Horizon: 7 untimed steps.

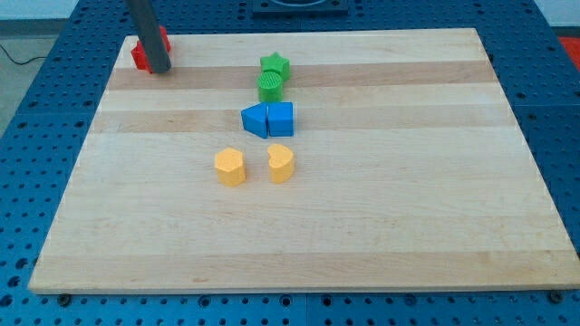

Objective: Place yellow blocks at bottom center of the board

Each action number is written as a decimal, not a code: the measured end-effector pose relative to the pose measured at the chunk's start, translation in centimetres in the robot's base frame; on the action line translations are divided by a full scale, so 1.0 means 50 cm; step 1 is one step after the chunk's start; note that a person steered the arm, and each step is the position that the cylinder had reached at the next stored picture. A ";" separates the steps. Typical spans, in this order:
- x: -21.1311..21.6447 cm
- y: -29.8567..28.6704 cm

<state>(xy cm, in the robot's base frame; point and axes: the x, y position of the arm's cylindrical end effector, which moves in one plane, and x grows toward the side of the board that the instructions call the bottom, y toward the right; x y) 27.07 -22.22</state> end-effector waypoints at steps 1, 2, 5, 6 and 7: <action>0.070 0.015; 0.138 0.022; 0.201 0.056; 0.213 0.061; 0.255 0.101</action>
<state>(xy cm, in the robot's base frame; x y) 39.81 -17.18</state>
